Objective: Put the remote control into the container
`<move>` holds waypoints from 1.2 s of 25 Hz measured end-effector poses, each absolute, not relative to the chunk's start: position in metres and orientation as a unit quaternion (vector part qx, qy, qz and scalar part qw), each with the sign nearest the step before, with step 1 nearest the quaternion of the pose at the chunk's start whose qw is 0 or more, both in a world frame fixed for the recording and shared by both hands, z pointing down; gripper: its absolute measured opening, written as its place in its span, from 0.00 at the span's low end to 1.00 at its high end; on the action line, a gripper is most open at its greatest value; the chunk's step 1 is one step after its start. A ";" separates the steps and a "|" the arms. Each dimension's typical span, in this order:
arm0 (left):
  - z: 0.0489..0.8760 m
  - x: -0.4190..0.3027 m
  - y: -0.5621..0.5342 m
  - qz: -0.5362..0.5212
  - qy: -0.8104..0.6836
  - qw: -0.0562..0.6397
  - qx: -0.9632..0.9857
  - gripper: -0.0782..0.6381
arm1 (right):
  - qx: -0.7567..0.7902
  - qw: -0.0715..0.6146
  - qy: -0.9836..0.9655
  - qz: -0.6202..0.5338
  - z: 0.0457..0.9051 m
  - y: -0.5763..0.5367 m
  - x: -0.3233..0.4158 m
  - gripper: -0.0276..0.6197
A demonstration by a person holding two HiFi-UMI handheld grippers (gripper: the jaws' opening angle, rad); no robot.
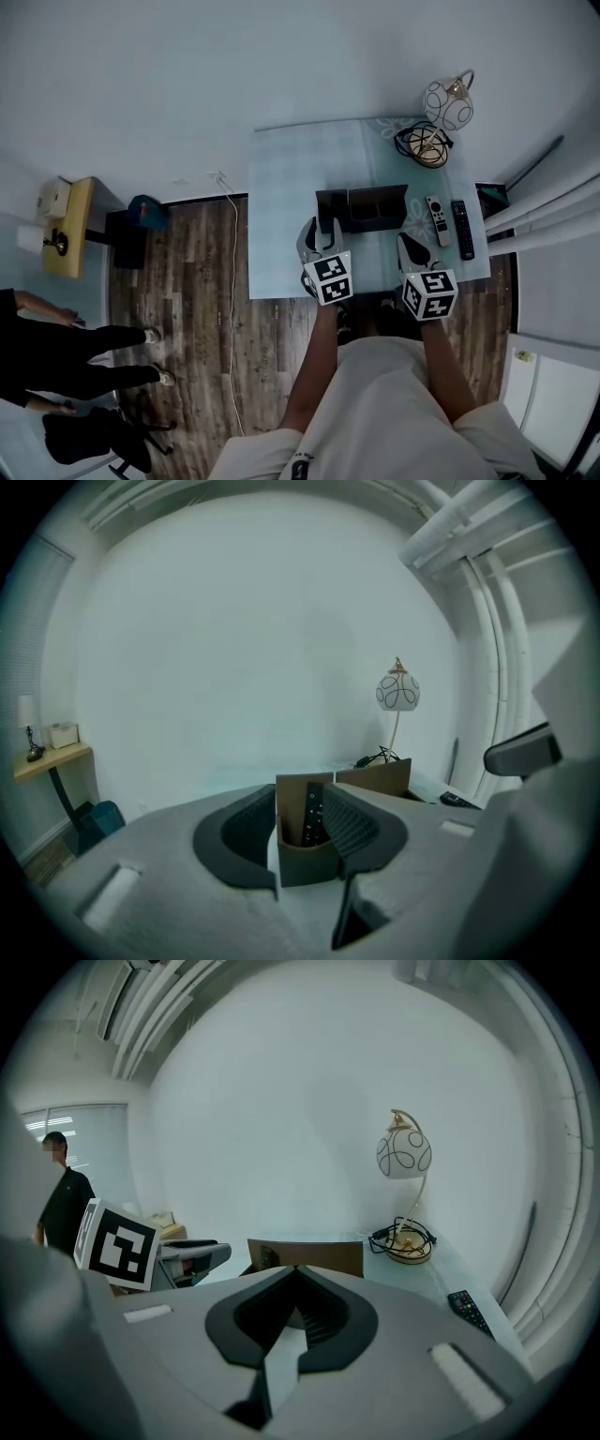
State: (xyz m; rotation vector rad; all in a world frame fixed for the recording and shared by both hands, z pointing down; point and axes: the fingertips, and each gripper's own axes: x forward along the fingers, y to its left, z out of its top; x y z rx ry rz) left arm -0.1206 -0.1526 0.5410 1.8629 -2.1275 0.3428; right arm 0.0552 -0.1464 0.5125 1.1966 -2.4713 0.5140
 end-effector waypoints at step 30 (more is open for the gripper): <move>0.534 -0.109 -0.062 0.122 -0.707 0.113 0.688 0.12 | 0.462 0.152 -0.852 0.193 0.524 -0.050 0.057 0.05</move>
